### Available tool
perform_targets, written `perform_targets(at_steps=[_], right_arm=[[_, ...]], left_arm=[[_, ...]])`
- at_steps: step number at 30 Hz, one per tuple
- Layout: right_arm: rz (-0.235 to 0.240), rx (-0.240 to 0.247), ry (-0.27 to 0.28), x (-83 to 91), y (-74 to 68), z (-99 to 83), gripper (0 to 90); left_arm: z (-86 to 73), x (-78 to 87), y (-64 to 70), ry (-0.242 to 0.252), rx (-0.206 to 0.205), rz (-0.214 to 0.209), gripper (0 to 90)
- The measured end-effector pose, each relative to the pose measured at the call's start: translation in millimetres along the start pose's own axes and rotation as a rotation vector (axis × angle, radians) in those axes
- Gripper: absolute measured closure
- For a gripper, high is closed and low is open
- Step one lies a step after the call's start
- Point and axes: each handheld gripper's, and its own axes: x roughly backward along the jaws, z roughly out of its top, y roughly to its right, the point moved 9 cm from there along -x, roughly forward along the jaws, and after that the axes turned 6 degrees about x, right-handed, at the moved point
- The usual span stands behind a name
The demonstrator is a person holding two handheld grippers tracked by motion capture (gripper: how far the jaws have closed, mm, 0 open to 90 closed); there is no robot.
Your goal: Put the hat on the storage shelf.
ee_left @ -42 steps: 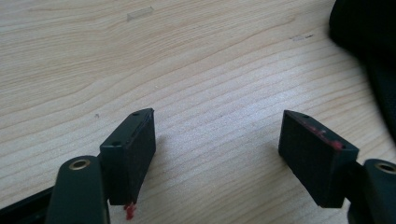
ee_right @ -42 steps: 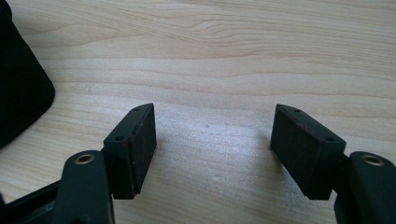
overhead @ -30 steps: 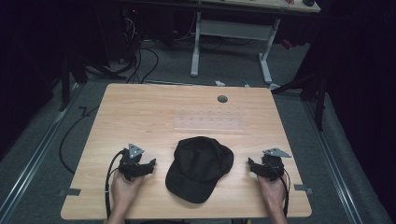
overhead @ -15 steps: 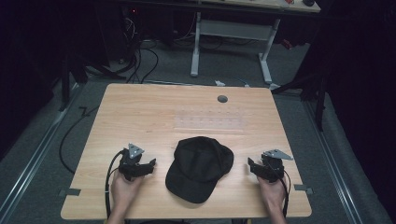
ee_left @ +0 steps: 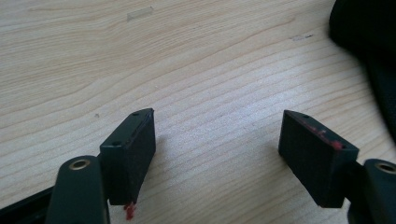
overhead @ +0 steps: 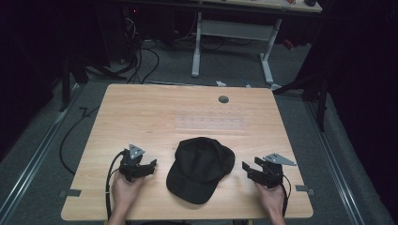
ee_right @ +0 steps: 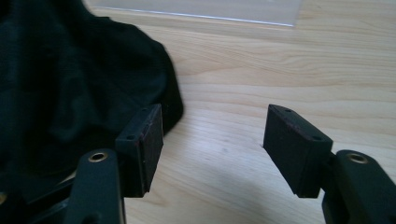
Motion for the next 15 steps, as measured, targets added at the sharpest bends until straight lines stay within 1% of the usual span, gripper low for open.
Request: perform_targets(at_steps=[6, 9, 11, 12, 13, 15], right_arm=[[0.056, 0.033, 0.022, 2.9, -21.1, 9.2, 35.0], [0.074, 0.053, 0.033, 2.9, -29.3, 14.7, 34.4], [0.079, 0.056, 0.028, 2.8, -31.9, 16.3, 34.6], [0.085, 0.067, 0.022, 2.1, -34.5, 18.5, 34.8], [0.091, 0.065, 0.018, 1.7, -37.1, 20.3, 34.8], [0.101, 0.078, 0.019, 0.2, -42.9, 26.6, 34.7]], left_arm=[[0.0, 0.0, 0.0, 0.000, 0.000, 0.000, 27.8], [0.0, 0.0, -0.1, 0.000, -0.001, 0.000, 27.8], [0.0, 0.0, -0.1, 0.000, -0.001, 0.000, 27.8], [0.0, 0.0, -0.1, 0.000, -0.001, 0.000, 27.8], [0.0, 0.0, -0.1, 0.000, -0.001, 0.000, 27.8], [0.0, 0.0, -0.1, 0.000, 0.000, 0.000, 27.8]])
